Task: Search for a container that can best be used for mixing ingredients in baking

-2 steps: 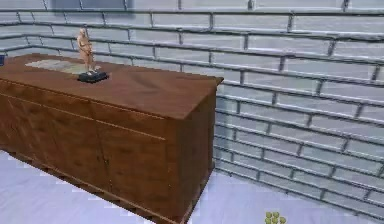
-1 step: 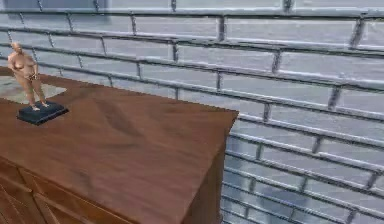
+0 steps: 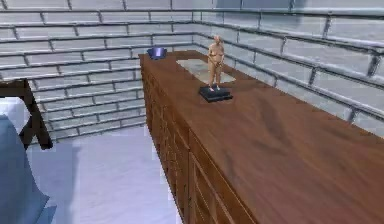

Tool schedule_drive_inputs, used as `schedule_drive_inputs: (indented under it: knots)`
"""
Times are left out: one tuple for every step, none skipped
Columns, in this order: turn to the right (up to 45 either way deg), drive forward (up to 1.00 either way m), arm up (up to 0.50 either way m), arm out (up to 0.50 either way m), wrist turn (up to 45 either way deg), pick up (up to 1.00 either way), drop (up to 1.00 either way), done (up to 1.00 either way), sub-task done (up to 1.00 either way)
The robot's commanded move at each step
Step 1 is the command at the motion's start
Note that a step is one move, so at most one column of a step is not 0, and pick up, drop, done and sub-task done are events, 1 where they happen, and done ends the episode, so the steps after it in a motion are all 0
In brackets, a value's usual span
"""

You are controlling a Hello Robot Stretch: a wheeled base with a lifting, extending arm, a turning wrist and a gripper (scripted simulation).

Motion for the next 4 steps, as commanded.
schedule_drive_inputs:
  knots:
    - [-24.0,0.00,0.00,0.00,0.0,0.00,0.00,0.00,0.00]
    - [0.0,1.00,0.00,0.00,0.0,0.00,0.00,0.00,0.00]
    - [-6.0,0.00,0.00,0.00,0.0,0.00,0.00,0.00,0.00]
    - [-3.0,0.00,0.00,0.00,0.0,0.00,0.00,0.00,0.00]
